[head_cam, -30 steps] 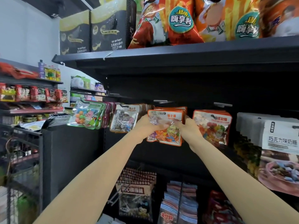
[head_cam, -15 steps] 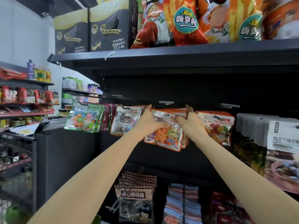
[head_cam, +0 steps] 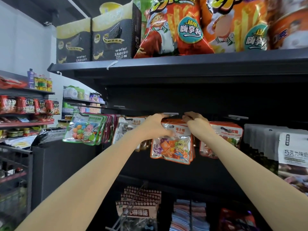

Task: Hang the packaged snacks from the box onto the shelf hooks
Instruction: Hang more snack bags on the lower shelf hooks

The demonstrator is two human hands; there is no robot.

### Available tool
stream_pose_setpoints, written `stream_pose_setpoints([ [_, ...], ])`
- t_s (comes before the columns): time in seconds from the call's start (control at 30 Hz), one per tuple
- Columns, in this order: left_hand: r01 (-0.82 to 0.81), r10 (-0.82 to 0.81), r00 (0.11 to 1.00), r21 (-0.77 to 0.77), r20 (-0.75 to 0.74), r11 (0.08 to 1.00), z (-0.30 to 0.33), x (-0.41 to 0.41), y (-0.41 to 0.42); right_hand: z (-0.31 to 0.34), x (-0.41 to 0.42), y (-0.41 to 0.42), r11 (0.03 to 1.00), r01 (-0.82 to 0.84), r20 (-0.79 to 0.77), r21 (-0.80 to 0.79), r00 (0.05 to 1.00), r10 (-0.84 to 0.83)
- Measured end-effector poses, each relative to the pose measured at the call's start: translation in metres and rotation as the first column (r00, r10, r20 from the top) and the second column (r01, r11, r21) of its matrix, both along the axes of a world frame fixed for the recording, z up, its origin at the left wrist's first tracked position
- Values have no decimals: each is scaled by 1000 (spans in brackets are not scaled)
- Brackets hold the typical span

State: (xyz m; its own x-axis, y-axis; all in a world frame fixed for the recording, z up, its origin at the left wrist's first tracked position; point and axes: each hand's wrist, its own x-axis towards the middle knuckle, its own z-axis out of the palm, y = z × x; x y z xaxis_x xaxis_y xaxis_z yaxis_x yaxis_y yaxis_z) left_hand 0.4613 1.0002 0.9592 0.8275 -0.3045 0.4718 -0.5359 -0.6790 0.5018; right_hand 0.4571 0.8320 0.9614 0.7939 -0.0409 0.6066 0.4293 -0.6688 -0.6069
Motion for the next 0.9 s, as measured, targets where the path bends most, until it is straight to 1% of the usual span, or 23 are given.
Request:
stream_pose_setpoints([
  [0.07, -3, 9, 999, 149, -40, 989, 10, -1, 1, 11, 6, 5, 995, 39, -86, -91, 995, -47],
  [0.17, -11, 39, 996, 314, -82, 949, 24, -2, -3, 22, 10, 10, 953, 71, -195, -295, 972, -133],
  [0.23, -14, 63, 992, 394, -111, 919, 28, 2, -6, 25, 13, 10, 938, 67, -242, -340, 958, -156],
  [0.3, -8, 75, 987, 418, -144, 908, 28, 10, -7, 25, 15, 9, 930, 71, -258, -360, 951, -172],
  [0.37, -30, 103, 984, 437, -145, 899, 26, 18, -8, 23, 16, 7, 913, 79, -247, -400, 950, -191],
  [0.47, -63, 130, 984, 451, -120, 890, 25, 22, -7, 20, 17, 6, 838, 85, -203, -540, 953, -227],
  [0.53, -65, 133, 984, 451, -122, 890, 24, 23, -7, 20, 19, 5, 807, 89, -192, -583, 951, -243],
  [0.6, -62, 133, 983, 454, -126, 889, 24, 24, -7, 19, 21, 5, 793, 84, -185, -604, 952, -242],
  [0.67, -66, 137, 983, 460, -123, 886, 24, 24, -7, 20, 25, 5, 801, 78, -188, -593, 954, -233],
  [0.77, -66, 132, 985, 456, -113, 887, 23, 24, -7, 21, 29, 6, 861, 105, -207, -498, 949, -236],
  [0.87, -71, 116, 990, 443, -75, 894, 20, 24, -7, 19, 30, 7, 891, 141, -194, -432, 950, -245],
  [0.9, -64, 99, 993, 425, -61, 903, 18, 23, -7, 18, 29, 7, 911, 141, -202, -387, 951, -233],
])
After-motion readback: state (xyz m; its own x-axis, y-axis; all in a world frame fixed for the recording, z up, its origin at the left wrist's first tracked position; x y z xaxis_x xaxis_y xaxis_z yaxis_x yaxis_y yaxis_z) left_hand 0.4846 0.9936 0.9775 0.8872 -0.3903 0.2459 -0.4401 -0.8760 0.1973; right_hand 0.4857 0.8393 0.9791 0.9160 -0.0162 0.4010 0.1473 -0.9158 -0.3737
